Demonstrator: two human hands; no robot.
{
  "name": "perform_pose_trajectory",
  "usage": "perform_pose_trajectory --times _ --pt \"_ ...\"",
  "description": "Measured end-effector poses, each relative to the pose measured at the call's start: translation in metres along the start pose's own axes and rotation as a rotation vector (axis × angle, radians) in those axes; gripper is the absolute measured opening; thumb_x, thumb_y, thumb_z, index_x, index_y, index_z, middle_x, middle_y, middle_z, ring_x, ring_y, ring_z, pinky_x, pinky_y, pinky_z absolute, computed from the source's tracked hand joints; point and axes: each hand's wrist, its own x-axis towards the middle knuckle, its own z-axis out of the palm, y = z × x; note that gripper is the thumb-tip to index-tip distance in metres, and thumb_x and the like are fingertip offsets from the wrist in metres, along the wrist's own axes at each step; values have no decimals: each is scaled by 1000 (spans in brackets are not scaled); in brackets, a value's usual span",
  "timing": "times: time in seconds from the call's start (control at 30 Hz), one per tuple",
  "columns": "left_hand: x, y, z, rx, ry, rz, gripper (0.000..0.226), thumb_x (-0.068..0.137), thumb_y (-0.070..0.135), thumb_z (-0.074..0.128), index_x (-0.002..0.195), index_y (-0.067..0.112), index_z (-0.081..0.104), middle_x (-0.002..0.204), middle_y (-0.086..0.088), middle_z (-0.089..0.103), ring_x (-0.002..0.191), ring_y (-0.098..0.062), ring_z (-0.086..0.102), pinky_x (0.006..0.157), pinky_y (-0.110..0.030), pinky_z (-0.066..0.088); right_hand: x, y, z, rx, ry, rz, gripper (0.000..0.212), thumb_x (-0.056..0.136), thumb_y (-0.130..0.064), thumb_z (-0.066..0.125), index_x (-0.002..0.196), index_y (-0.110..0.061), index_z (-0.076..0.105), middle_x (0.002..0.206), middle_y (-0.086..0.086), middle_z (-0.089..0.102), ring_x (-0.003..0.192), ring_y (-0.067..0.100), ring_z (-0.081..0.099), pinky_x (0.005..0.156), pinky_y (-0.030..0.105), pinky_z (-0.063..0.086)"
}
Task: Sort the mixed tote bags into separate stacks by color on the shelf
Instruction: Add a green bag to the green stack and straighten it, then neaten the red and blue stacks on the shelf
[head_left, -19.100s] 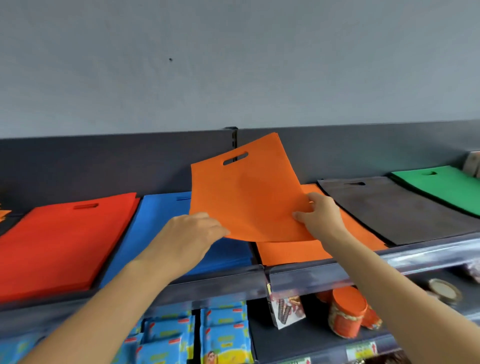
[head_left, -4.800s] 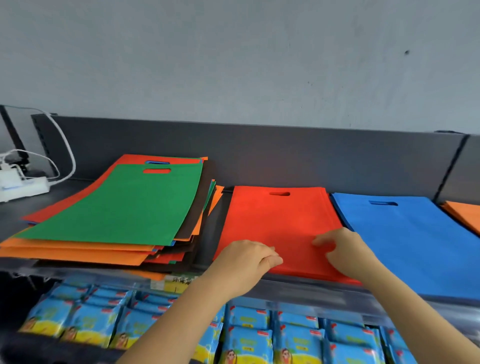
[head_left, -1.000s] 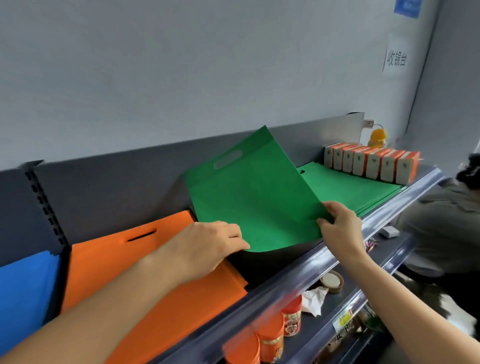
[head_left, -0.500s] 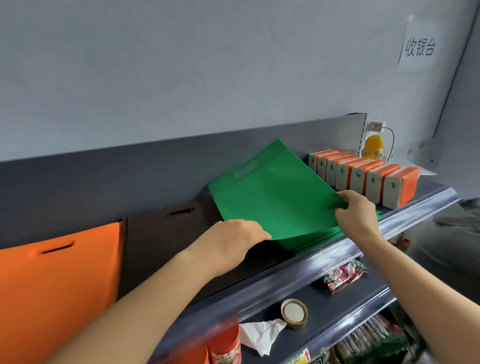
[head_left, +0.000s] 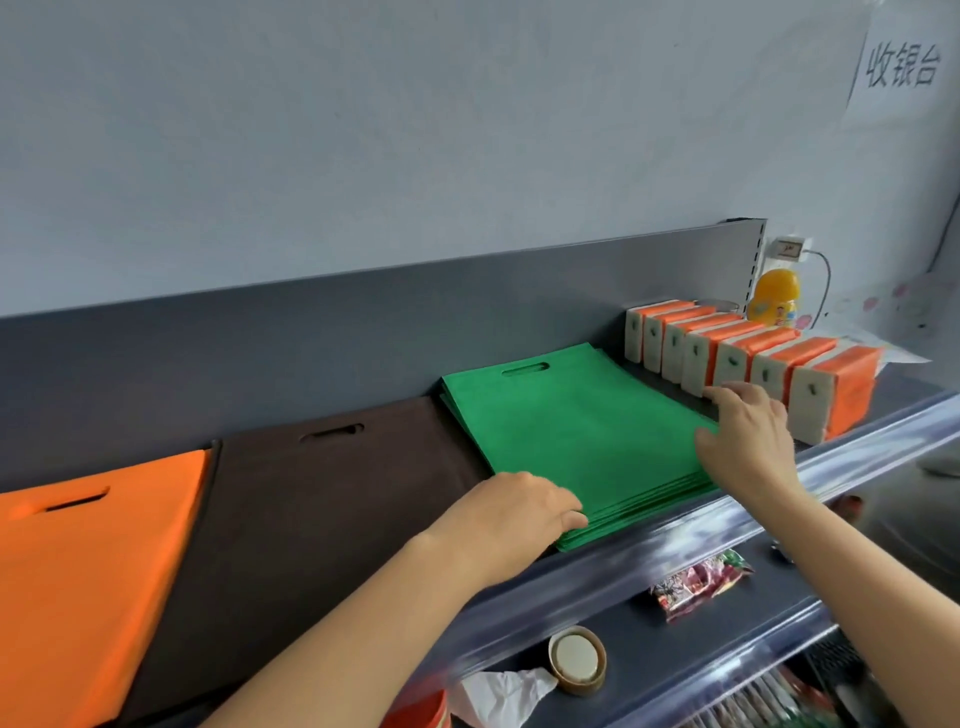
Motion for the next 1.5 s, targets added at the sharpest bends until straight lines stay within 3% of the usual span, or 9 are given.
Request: perform_pose_trajectory --times 0.13,0.27,0.4,0.57,0.77,0.9,1.13,1.33,1.5 --pt "1 2 2 -27 22 -10 41 97 45 40 116 16 63 115 -1 64 105 -19 57 88 -40 47 -7 -34 9 123 -149 -255 33 91 -22 57 122 -12 61 127 11 56 118 29 49 97 37 40" --pt "-5 2 4 4 31 24 39 99 38 40 120 13 61 117 -3 61 110 -20 52 92 -40 43 -19 -54 30 -39 -414 -414 29 91 -33 56 114 -19 65 120 6 60 111 25 54 91 31 42" --pt "-27 -8 -7 36 134 19 40 98 39 43 126 16 58 126 1 59 118 -16 47 101 -35 39 -18 -58 29 -88 -406 -394 28 90 -34 57 113 -20 65 120 7 58 111 26 53 90 32 44" --pt "-98 -41 -34 134 236 -137 36 97 40 43 127 27 56 129 14 55 120 -6 44 102 -24 34 -36 -90 32 -52 -345 -419 34 89 -30 59 120 -18 61 126 7 59 117 26 52 96 36 44" --pt "-234 -103 -55 202 311 -461 45 93 45 39 129 26 55 131 11 55 122 -9 47 103 -24 32 -102 -192 43 116 -311 -650 34 87 -27 60 120 -19 62 123 4 61 115 25 54 91 31 43" --pt "-360 -132 -62 212 371 -677 39 96 38 46 134 28 50 136 14 49 127 -7 41 106 -22 28 -166 -273 50 169 -365 -770 34 89 -28 58 122 -21 60 124 1 59 117 22 53 93 31 43" --pt "-597 -144 -80 276 371 -976 36 92 43 46 115 24 64 116 11 61 112 -13 54 93 -30 42 -336 -429 63 255 -503 -998 34 90 -26 57 123 -18 59 124 1 61 112 22 56 90 32 46" --pt "-766 -139 -104 309 312 -1218 40 97 40 43 135 28 46 136 15 44 127 -7 38 101 -24 35 -468 -545 65 299 -605 -1186 40 94 -26 54 133 -16 51 135 3 53 124 20 49 100 30 38" --pt "-860 -143 -112 352 380 -1368 46 97 41 41 141 28 39 143 13 39 132 -8 34 103 -25 34 -546 -629 67 337 -648 -1295 41 92 -25 54 132 -17 51 135 2 53 123 21 50 100 33 41"
